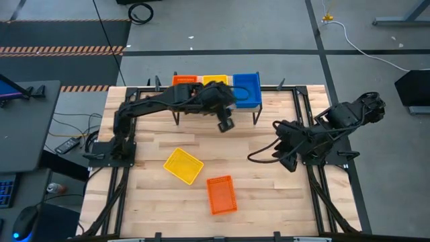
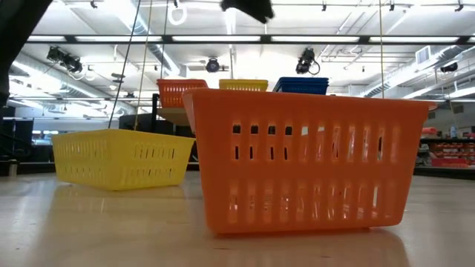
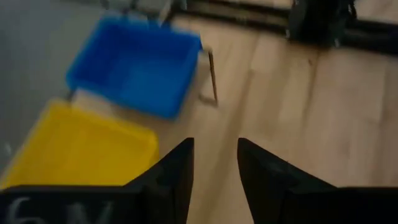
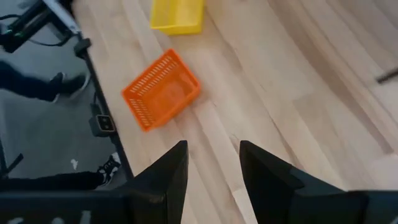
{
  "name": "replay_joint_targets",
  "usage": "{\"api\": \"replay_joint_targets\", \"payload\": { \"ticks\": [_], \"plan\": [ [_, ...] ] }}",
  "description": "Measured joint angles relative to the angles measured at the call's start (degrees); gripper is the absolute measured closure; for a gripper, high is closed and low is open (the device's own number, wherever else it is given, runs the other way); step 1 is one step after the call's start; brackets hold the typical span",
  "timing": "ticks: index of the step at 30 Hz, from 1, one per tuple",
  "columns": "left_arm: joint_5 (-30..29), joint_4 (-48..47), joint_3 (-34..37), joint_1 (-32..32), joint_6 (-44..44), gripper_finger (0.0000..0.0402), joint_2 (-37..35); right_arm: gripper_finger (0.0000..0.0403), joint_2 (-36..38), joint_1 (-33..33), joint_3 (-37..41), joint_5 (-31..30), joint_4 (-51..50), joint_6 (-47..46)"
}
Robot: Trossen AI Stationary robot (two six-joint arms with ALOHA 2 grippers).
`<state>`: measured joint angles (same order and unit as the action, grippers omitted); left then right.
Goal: Stack baskets on shelf by color
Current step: Stack the orange bin on top of the stacked orange bins on the shelf
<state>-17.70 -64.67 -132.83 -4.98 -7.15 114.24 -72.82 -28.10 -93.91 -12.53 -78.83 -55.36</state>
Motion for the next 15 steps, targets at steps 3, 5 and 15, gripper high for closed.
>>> {"api": "replay_joint_targets", "payload": {
  "ticks": [3, 5, 15],
  "plan": [
    [2.4, -7.2, 0.0, 0.9, -5.9, 0.0273, -0.9, 0.0236, -0.4, 0.0, 1.5, 0.5, 4.9, 3.1],
    [4.3, -12.1, 0.1, 1.7, -9.2, 0.0273, -1.6, 0.022, -0.6, 0.0, 3.4, 1.6, 10.2, 5.1],
    [5.3, -22.9, 0.1, 9.3, -14.4, 0.0274, -4.5, 0.0133, -8.6, 0.0, 12.7, 10.4, 31.9, 9.5]
  ]
}}
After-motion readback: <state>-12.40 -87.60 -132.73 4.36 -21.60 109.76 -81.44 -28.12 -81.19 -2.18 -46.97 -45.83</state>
